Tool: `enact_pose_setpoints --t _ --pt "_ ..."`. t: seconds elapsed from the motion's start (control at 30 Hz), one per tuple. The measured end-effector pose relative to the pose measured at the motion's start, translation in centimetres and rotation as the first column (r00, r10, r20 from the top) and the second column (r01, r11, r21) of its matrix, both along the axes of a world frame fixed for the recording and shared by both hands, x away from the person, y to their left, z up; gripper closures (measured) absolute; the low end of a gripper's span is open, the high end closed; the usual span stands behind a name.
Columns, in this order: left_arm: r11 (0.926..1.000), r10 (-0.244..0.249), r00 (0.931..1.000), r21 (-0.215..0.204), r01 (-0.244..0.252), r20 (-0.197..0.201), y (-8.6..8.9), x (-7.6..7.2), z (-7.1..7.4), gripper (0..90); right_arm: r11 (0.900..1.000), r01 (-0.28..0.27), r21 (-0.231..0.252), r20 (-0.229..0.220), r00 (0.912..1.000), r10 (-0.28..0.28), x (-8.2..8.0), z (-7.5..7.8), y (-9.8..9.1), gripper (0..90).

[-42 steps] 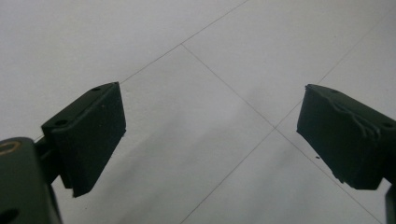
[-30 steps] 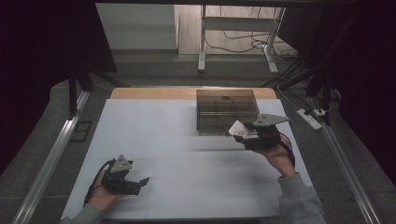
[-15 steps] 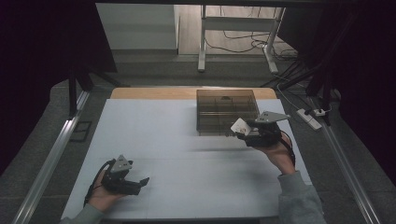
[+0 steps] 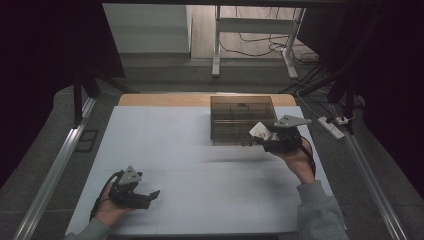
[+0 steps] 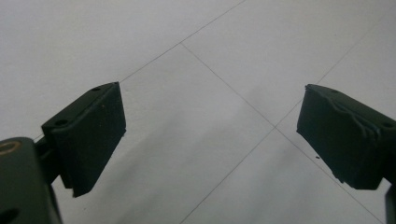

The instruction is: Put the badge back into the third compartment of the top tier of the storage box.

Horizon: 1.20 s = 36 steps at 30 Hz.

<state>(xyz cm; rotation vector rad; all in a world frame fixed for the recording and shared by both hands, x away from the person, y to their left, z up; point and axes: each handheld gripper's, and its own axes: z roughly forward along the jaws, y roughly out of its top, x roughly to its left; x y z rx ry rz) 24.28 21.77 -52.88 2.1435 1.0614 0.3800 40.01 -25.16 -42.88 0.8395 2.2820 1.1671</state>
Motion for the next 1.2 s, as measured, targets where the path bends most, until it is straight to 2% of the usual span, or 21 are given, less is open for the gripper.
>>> enact_pose_setpoints --t 0.63,1.2 --pt "1.0 -0.002 1.0 0.006 0.002 -0.008 -0.2 0.1 -0.2 8.3 0.9944 0.104 -0.017 0.004 0.9946 -0.104 2.0 -0.4 -0.9 32.8" --pt "1.0 -0.001 1.0 0.007 0.001 -0.009 -0.2 0.1 -0.2 8.3 0.994 0.108 -0.017 -0.009 0.9941 -0.108 2.6 -0.8 -0.9 32.7"
